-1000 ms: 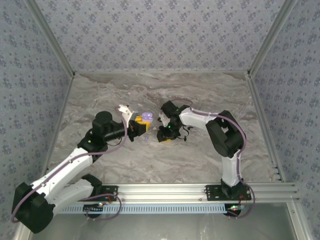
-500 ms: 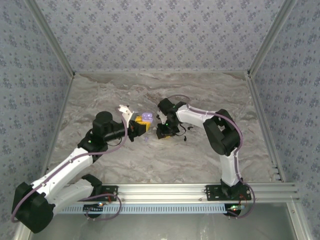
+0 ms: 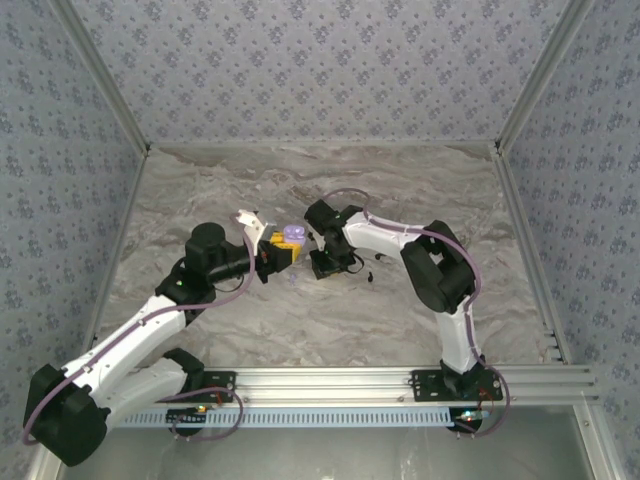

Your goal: Insert the wireless bluetooth earbuds into the charging case

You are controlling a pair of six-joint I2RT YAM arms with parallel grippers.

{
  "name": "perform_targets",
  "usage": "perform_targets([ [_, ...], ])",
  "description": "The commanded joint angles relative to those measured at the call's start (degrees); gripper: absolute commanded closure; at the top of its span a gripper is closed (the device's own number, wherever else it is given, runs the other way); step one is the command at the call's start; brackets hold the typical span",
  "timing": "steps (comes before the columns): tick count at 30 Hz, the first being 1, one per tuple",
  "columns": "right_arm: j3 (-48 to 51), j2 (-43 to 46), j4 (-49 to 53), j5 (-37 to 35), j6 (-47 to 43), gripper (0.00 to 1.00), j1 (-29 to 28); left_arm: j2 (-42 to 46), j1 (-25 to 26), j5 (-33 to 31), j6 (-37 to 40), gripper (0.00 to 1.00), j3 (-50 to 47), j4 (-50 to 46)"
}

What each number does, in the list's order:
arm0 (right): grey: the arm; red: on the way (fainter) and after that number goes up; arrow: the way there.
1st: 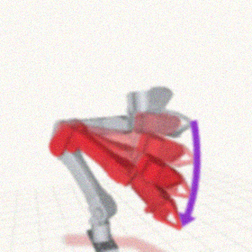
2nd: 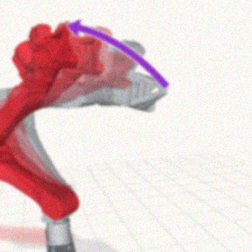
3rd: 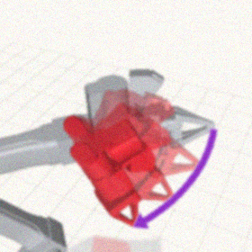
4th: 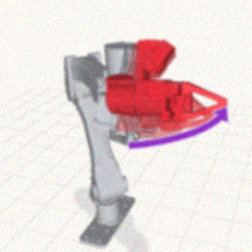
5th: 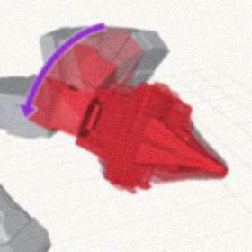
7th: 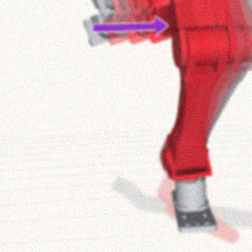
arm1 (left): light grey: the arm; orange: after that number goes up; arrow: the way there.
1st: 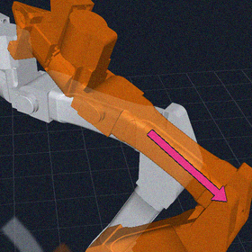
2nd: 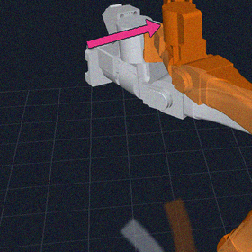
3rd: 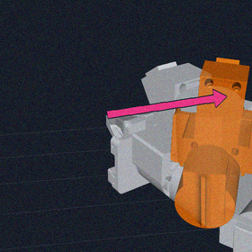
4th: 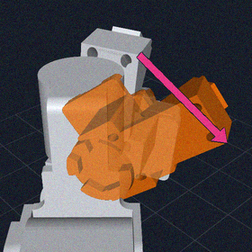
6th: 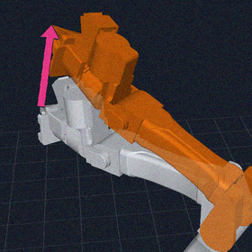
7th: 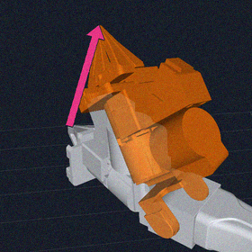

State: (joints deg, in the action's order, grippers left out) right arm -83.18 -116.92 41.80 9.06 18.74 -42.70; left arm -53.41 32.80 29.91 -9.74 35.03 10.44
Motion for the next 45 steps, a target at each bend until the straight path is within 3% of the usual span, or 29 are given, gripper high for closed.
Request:
perform_targets([
  [1, -1.5, -1.6, 2.2, -4.3, 1.7, 0.78, -0.4, 0.7, 0.4, -0.4, 0.1, 0.76, -0.3, 0.8],
  [9, 1.3, 1.4, 0.5, -7.2, 3.8, 0.89, 0.7, 1.0, 0.4, -0.6, 0.0, 0.76, -0.3, 0.6],
  [21, 6.2, 4.9, 0.0, -10.4, 6.7, 0.89, 5.6, 0.8, 0.4, -0.5, 0.1, 0.76, -0.1, 0.9],
  [25, 6.6, 5.1, -0.2, -10.0, 6.9, 0.85, 6.2, 0.7, 0.4, -0.4, 0.1, 0.75, -0.2, 1.1],
  [32, 6.3, 6.9, -0.7, -9.1, 5.9, 0.69, 6.3, 0.8, 0.4, -0.3, 0.1, 0.76, 0.0, 0.9],
  [42, 2.4, 6.1, 1.6, -8.4, 5.7, 0.65, 6.5, 0.9, 0.4, -0.5, 0.1, 0.75, -0.1, 0.9],
  [45, 1.2, 5.0, 2.8, -9.4, 8.0, 0.6, 6.5, 0.9, 0.3, -0.4, 0.1, 0.75, -0.2, 0.9],
])
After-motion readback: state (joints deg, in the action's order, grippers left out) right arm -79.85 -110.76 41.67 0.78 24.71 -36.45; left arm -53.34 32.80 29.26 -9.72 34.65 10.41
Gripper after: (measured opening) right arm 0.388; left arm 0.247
